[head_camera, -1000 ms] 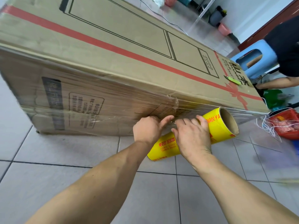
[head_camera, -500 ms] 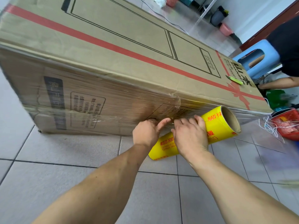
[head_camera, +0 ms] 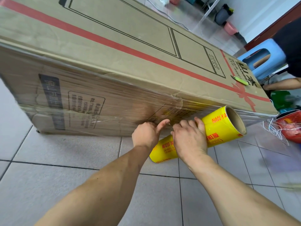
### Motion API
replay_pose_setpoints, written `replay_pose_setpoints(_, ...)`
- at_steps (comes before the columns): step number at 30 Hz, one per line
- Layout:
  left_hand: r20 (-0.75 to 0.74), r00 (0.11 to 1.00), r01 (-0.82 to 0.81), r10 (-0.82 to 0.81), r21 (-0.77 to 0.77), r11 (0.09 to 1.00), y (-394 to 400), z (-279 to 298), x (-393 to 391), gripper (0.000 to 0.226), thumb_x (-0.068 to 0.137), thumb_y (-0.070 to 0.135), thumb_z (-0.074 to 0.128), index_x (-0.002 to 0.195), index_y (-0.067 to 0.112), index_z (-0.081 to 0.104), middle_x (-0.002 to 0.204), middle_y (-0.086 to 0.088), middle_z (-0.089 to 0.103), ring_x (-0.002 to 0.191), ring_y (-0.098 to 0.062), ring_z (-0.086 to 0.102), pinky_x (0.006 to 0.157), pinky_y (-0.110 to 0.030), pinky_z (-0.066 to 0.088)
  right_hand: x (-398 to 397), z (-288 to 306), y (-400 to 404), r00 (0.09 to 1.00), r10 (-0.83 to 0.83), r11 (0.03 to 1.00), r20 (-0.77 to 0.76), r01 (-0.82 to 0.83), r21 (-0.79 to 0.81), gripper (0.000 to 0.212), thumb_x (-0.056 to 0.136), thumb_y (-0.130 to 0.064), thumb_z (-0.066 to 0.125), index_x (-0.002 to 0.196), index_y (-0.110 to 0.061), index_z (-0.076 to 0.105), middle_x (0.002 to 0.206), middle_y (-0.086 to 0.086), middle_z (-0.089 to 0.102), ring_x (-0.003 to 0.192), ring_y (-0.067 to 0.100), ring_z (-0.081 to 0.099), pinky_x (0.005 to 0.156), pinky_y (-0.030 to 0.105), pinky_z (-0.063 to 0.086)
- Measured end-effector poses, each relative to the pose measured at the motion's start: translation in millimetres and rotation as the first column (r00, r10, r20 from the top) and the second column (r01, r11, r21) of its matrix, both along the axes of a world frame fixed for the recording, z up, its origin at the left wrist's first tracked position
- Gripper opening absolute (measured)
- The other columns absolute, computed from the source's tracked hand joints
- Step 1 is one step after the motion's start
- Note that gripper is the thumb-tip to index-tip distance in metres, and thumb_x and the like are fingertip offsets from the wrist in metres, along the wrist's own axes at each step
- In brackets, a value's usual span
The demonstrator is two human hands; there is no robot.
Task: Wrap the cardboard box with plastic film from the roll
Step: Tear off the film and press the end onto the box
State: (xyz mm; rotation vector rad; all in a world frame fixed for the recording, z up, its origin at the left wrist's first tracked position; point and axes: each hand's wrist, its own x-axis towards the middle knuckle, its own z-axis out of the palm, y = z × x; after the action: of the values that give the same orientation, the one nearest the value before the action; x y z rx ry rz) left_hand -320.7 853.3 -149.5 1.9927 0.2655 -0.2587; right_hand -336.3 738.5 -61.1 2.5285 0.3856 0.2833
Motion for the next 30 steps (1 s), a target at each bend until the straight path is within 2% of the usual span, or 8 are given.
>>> replay_pose_setpoints(5, 0.005, 1.000, -0.012, 0.012, -0.028, 1.000, 2.1, -0.5, 4.3, 0.079, 0.095, 0.085, 0.044, 0.064, 0.015, 0.064, 0.086, -0.013, 0.077, 0.096, -0.036, 0.073, 0.079, -0.040, 0.055, -1.7, -0.9, -2.9, 1.000, -0.005, 1.000, -0.021, 0.004, -0.007, 0.012, 0.073, -0.018, 0.082, 0.076, -0.016, 0.071, 0.072, 0.006, 0.066, 0.079, 0.032, 0.063, 0.105, 0.048, 0.028)
replay_pose_setpoints(8, 0.034, 0.999, 0.032, -0.031, -0.016, 0.999, 0.5, -9.5, -2.1, 0.086, 0.079, 0.093, 0.032, 0.067, 0.015, 0.068, 0.088, -0.011, 0.082, 0.096, -0.035, 0.076, 0.083, -0.043, 0.060, -0.8, -5.0, -3.3, 1.000, -0.026, 0.999, -0.007, 0.025, -0.033, 0.017, 0.077, -0.023, 0.079, 0.093, -0.017, 0.075, 0.080, 0.004, 0.070, 0.085, 0.030, 0.066, 0.106, 0.046, 0.025)
replay_pose_setpoints(11, -0.004, 1.000, 0.011, -0.011, -0.015, 1.000, -1.6, -8.9, -0.3, 0.081, 0.087, 0.092, 0.040, 0.064, 0.018, 0.064, 0.092, -0.011, 0.083, 0.101, -0.035, 0.077, 0.087, -0.044, 0.061, 0.7, -9.8, 2.5, 0.997, -0.032, 0.999, -0.075, 0.029, -0.031, 0.020, 0.091, -0.032, 0.065, 0.105, -0.020, 0.072, 0.095, 0.002, 0.072, 0.099, 0.027, 0.065, 0.108, 0.044, 0.017)
replay_pose_setpoints(15, -0.017, 1.000, 0.011, -0.011, 0.044, 0.999, 2.0, -0.4, 4.1, 0.071, 0.096, 0.084, 0.048, 0.062, 0.022, 0.055, 0.101, -0.015, 0.082, 0.105, -0.037, 0.075, 0.076, -0.036, 0.050, 1.2, -9.6, 5.4, 0.996, -0.043, 0.999, -0.079, 0.043, 0.005, 0.019, 0.085, -0.038, 0.072, 0.089, -0.020, 0.072, 0.082, 0.002, 0.070, 0.090, 0.028, 0.065, 0.102, 0.042, 0.024)
replay_pose_setpoints(18, -0.013, 1.000, -0.005, 0.006, 0.093, 0.996, -0.4, -0.9, 1.0, 0.077, 0.097, 0.084, 0.045, 0.076, 0.015, 0.071, 0.105, -0.016, 0.082, 0.108, -0.038, 0.075, 0.079, -0.039, 0.052, -0.4, -12.3, 1.4, 0.997, -0.049, 0.997, -0.068, 0.052, 0.056, 0.022, 0.074, -0.035, 0.083, 0.074, -0.018, 0.069, 0.070, 0.004, 0.066, 0.079, 0.030, 0.064, 0.096, 0.043, 0.030)
replay_pose_setpoints(21, -0.015, 1.000, -0.016, 0.018, 0.157, 0.988, -8.4, -3.2, -8.2, 0.082, 0.097, 0.084, 0.044, 0.090, 0.010, 0.077, 0.108, -0.017, 0.082, 0.111, -0.040, 0.075, 0.083, -0.041, 0.055, -0.9, -15.3, 1.9, 0.996, -0.057, 0.997, -0.064, 0.059, 0.040, 0.024, 0.072, -0.038, 0.084, 0.080, -0.019, 0.071, 0.073, 0.003, 0.068, 0.079, 0.030, 0.065, 0.096, 0.043, 0.030)
replay_pose_setpoints(25, -0.030, 1.000, 0.003, 0.003, 0.196, 0.981, -5.5, -6.3, -4.8, 0.082, 0.098, 0.084, 0.043, 0.092, 0.011, 0.080, 0.109, -0.015, 0.082, 0.111, -0.038, 0.076, 0.082, -0.038, 0.054, 1.2, -15.5, 6.0, 0.989, -0.079, 0.997, -0.124, 0.080, 0.007, 0.021, 0.090, -0.042, 0.065, 0.097, -0.023, 0.072, 0.092, -0.001, 0.070, 0.096, 0.026, 0.064, 0.101, 0.042, 0.023)
replay_pose_setpoints(30, 0.023, 0.999, 0.026, -0.031, 0.217, 0.976, 1.5, -12.8, -1.0, 0.080, 0.098, 0.083, 0.043, 0.089, 0.012, 0.079, 0.105, -0.015, 0.082, 0.107, -0.038, 0.076, 0.080, -0.038, 0.053, -0.4, -16.7, 2.8, 0.989, -0.083, 0.996, -0.121, 0.084, 0.007, 0.017, 0.083, -0.037, 0.074, 0.078, -0.022, 0.070, 0.074, 0.000, 0.068, 0.084, 0.027, 0.064, 0.097, 0.043, 0.029)
